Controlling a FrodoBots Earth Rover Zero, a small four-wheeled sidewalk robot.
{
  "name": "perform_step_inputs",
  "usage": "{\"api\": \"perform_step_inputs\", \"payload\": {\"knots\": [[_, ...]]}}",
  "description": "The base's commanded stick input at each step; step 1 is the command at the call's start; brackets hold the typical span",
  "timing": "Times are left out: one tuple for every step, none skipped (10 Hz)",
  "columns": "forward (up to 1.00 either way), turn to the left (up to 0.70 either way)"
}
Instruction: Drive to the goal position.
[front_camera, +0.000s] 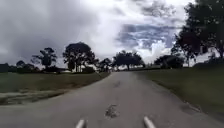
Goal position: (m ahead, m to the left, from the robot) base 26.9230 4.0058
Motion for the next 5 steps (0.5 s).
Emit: {"api": "perform_step_inputs", "payload": {"knots": [[0.70, 0.00], [0.70, 0.00], [0.70, -0.05], [0.70, -0.33], [0.70, -0.35]]}}
